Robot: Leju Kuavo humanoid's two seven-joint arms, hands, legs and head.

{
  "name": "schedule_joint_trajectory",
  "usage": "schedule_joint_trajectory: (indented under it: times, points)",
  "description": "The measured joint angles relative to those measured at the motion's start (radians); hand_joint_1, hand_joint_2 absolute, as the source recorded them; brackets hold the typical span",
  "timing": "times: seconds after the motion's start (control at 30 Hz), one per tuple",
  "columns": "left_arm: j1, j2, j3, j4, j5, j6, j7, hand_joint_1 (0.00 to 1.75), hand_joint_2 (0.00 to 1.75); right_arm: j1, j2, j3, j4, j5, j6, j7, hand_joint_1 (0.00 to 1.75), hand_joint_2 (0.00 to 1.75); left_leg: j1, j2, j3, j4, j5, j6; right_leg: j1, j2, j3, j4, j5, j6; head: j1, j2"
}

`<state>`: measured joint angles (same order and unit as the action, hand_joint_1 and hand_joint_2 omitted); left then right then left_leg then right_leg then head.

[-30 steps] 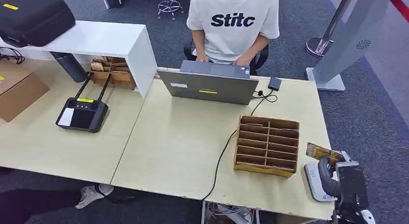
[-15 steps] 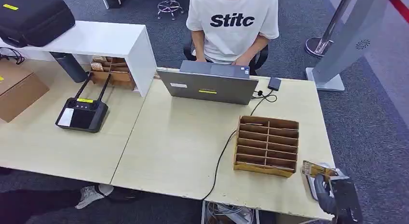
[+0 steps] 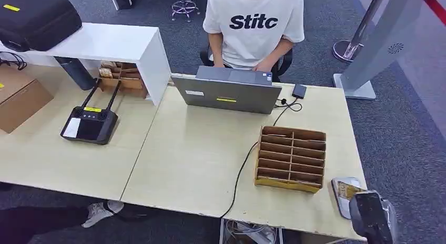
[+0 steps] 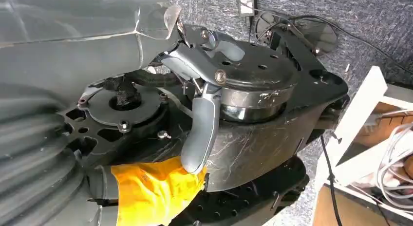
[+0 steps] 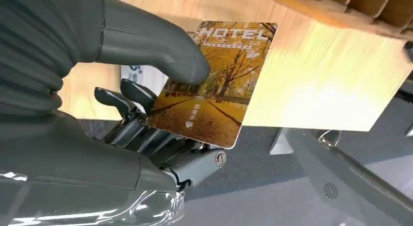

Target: Pass the card to the sensor for recognition and then transmit it.

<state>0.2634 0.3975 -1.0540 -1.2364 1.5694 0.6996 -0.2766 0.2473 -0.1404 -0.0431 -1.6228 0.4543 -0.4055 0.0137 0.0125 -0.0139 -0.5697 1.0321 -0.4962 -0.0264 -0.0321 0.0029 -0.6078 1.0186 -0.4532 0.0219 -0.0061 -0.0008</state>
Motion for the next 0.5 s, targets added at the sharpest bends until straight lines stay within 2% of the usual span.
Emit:
schedule_joint_trajectory:
  times: [0.5]
  points:
    - [0.005, 0.000, 0.001, -0.013, 0.000, 0.000, 0.000, 0.00, 1.75, 0.018, 0.003, -0.022, -0.003, 0.123, -0.016, 0.053, 1.75, 1.75, 0.000, 0.000, 0.000, 0.000, 0.000, 0.000, 0.000, 0.000, 0.000, 0.000, 0.000, 0.000, 0.000, 0.000]
